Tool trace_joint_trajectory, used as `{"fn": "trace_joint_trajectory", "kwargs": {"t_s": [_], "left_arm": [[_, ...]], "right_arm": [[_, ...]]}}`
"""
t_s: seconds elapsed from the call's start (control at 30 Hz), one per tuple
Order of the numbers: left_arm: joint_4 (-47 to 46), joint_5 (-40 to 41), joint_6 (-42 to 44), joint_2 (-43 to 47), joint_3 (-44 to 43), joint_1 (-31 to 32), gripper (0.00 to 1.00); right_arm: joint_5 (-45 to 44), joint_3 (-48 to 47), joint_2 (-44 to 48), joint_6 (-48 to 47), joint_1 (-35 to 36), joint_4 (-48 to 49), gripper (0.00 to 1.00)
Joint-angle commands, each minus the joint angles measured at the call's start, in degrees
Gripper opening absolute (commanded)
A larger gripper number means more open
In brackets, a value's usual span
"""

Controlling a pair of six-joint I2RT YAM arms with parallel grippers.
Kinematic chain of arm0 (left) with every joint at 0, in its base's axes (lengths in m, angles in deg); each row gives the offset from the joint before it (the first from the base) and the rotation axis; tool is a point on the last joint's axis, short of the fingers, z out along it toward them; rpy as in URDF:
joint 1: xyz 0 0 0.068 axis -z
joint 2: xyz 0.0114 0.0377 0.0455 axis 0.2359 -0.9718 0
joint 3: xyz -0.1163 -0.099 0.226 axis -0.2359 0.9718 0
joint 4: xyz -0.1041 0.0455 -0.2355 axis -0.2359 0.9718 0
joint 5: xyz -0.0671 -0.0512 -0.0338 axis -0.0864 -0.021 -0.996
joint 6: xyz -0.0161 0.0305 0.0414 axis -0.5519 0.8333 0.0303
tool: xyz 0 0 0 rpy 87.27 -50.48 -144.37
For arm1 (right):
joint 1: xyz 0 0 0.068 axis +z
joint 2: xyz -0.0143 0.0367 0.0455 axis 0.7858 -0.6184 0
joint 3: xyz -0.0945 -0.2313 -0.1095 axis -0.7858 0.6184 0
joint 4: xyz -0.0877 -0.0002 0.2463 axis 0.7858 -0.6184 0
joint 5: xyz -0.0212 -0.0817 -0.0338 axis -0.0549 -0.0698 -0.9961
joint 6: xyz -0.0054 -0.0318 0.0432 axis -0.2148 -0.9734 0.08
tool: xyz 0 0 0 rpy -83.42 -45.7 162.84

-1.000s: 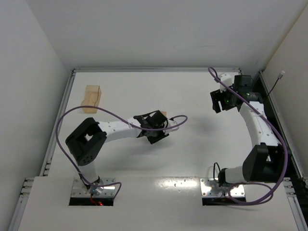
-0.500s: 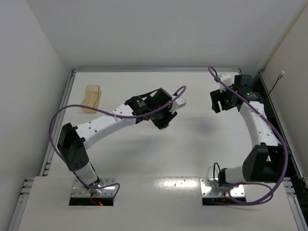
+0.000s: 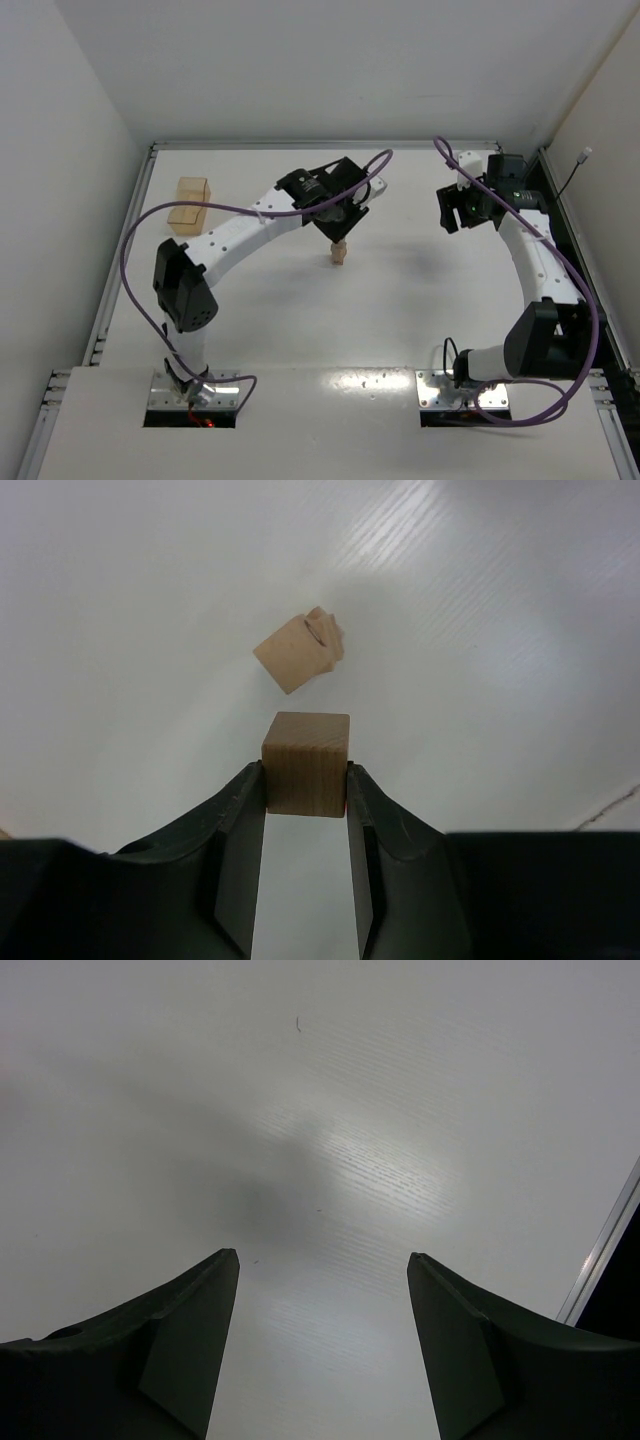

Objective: Build the wood block tower

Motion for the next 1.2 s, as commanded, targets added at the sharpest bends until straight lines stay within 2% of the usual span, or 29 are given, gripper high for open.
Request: {"fn": "trace_joint_trajectory", "kwargs": {"t_s": [0.0,0.2,0.27,0.5,1.17], "left_arm": [[2.29,0.29,-0.98,-1.71,-4.59,-2.32,0.0],[2.9,-1.82,-0.98,-4.35,-7.23,-4.61,0.0],[2.9,-2.69,-0.98,-4.96,-7.24,-5.22,0.0],[2.9,-4.46,-0.98,-6.8,-8.9,-5.23,0.0],[3.43,-6.92,-0.45,-10.15,-11.01,-5.23,0.0]], "right_arm": [[1.2,-2.41,0.03,1.2,-0.31,0.78,0.66],[0.67,-2.41,0.03,1.2,-0.31,0.25,0.71],[0.14,-2.41,0.03,1.2,-0.31,0.25,0.78],[-0.38,-2.41,-0.5,1.2,-0.31,0.25,0.83],[-0.38,-1.88,-0.5,1.2,-0.31,0.78,0.83]]}}
